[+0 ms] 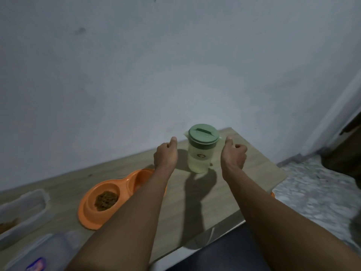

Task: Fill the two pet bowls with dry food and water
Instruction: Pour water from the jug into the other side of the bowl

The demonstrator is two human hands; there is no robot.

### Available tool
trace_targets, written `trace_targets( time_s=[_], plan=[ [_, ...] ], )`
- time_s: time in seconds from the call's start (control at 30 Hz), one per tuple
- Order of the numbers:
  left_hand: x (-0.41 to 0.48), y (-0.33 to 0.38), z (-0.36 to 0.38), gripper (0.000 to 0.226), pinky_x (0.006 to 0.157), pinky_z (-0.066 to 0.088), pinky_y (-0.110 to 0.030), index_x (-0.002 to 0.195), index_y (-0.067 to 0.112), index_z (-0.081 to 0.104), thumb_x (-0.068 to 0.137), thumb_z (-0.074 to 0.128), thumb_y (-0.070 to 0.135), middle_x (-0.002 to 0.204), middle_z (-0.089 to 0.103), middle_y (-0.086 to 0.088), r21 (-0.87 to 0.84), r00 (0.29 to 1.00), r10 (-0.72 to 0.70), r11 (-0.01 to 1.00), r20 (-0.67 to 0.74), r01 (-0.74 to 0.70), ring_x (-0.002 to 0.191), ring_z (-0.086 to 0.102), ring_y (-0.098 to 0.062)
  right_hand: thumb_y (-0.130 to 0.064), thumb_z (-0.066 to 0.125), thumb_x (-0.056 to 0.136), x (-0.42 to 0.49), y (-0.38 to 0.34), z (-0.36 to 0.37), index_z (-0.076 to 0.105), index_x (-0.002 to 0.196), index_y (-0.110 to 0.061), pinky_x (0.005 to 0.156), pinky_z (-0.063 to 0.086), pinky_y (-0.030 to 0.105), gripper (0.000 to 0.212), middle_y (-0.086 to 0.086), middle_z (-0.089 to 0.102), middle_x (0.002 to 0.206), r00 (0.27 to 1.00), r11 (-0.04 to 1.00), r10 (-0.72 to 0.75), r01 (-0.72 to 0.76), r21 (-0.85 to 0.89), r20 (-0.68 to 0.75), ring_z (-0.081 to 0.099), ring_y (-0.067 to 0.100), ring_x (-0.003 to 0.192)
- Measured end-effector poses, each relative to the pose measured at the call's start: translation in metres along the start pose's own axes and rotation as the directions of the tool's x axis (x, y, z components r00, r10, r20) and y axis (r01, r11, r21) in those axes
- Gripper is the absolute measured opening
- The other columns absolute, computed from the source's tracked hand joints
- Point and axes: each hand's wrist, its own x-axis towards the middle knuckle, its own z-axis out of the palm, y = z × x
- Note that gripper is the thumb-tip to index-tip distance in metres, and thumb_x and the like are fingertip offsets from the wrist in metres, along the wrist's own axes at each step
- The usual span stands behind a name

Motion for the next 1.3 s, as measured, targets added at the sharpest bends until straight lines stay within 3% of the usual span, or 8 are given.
trace_targets(
  time_s=[0.2, 0.43, 0.57, 0.73, 0.93, 1.07, 1.23, 1.3],
  plan=[
    [0.009, 0.025, 0.057, 0.070, 0.110, 0.037, -0.049, 0.142, 0.020, 0.048, 0.094, 0.027, 0.067, 0.150, 0.043, -0.007, -0.293, 0.982, -0.144, 0.940, 0.121, 0.174, 0.134, 0.043, -0.029, -0.063, 0.040, 0.092, 0.045, 0.011, 0.002, 0.047, 0.136, -0.016, 0.105, 0.043, 0.053, 0.064, 0.011, 0.055, 0.136, 0.961, 0.997, -0.037, 0.052, -0.050, 0.273, 0.053, 0.033, 0.122],
    [0.010, 0.037, 0.077, 0.049, 0.098, 0.037, -0.029, 0.137, 0.014, 0.053, 0.100, 0.041, 0.044, 0.131, 0.053, -0.005, -0.380, 0.976, -0.175, 0.901, 0.127, 0.211, 0.119, 0.046, -0.017, -0.058, 0.038, 0.097, 0.065, 0.017, 0.011, 0.045, 0.138, -0.015, 0.109, 0.038, 0.052, 0.061, 0.013, 0.049, 0.144, 0.908, 0.999, -0.009, 0.025, -0.033, 0.418, 0.046, 0.035, 0.131],
    [0.027, 0.025, 0.087, 0.064, 0.103, 0.045, -0.048, 0.124, 0.021, 0.063, 0.072, 0.050, 0.057, 0.126, 0.065, -0.001, -0.467, 0.974, -0.183, 0.855, 0.135, 0.225, 0.112, 0.060, -0.022, -0.066, 0.036, 0.092, 0.065, 0.018, 0.016, 0.040, 0.139, -0.022, 0.107, 0.038, 0.060, 0.065, 0.015, 0.047, 0.142, 0.885, 0.997, 0.063, -0.074, 0.006, 0.461, 0.046, 0.039, 0.128],
    [0.014, 0.033, 0.083, 0.036, 0.093, 0.039, -0.037, 0.120, 0.027, 0.058, 0.092, 0.045, 0.046, 0.116, 0.057, 0.006, -0.441, 0.973, -0.192, 0.868, 0.125, 0.228, 0.108, 0.051, -0.018, -0.060, 0.028, 0.089, 0.068, 0.018, 0.017, 0.047, 0.128, -0.021, 0.102, 0.044, 0.053, 0.058, 0.009, 0.052, 0.116, 0.872, 0.993, 0.073, -0.109, 0.047, 0.483, 0.050, 0.027, 0.105],
    [-0.005, 0.027, 0.074, 0.049, 0.095, 0.043, -0.039, 0.125, 0.030, 0.061, 0.089, 0.044, 0.058, 0.118, 0.060, 0.006, -0.429, 0.983, -0.173, 0.885, 0.057, 0.181, 0.110, 0.054, -0.020, -0.058, 0.031, 0.081, 0.053, 0.016, 0.011, 0.056, 0.099, -0.026, 0.081, 0.040, 0.043, 0.044, 0.004, 0.050, 0.097, 0.888, 0.992, 0.057, -0.103, 0.077, 0.455, 0.045, 0.025, 0.089],
    [-0.018, 0.020, 0.055, 0.048, 0.089, 0.045, -0.033, 0.127, 0.021, 0.063, 0.095, 0.045, 0.052, 0.121, 0.065, 0.006, -0.531, 0.990, -0.134, 0.836, 0.048, 0.139, 0.111, 0.059, -0.017, -0.053, 0.035, 0.085, 0.033, 0.003, 0.002, 0.061, 0.097, -0.021, 0.082, 0.044, 0.045, 0.042, 0.001, 0.055, 0.091, 0.899, 0.994, -0.038, -0.011, 0.108, 0.437, 0.050, 0.023, 0.088],
    [-0.038, 0.002, 0.018, 0.030, 0.088, 0.043, -0.038, 0.095, 0.019, 0.067, 0.097, 0.039, 0.029, 0.091, 0.066, 0.006, -0.637, 0.996, -0.050, 0.766, 0.077, 0.088, 0.099, 0.056, -0.016, -0.050, 0.050, 0.090, -0.004, -0.011, -0.012, 0.062, 0.072, -0.014, 0.066, 0.043, 0.040, 0.042, 0.004, 0.057, 0.067, 0.899, 0.982, -0.095, 0.013, 0.190, 0.428, 0.052, 0.020, 0.065],
    [-0.046, -0.003, 0.009, 0.035, 0.085, 0.042, -0.038, 0.110, 0.009, 0.066, 0.095, 0.038, 0.023, 0.102, 0.067, -0.003, -0.641, 0.996, -0.035, 0.764, 0.081, 0.079, 0.101, 0.056, -0.017, -0.048, 0.055, 0.088, -0.018, -0.014, -0.017, 0.062, 0.068, -0.013, 0.065, 0.043, 0.040, 0.041, 0.005, 0.057, 0.064, 0.903, 0.979, -0.105, 0.019, 0.204, 0.417, 0.052, 0.020, 0.063]
  ],
)
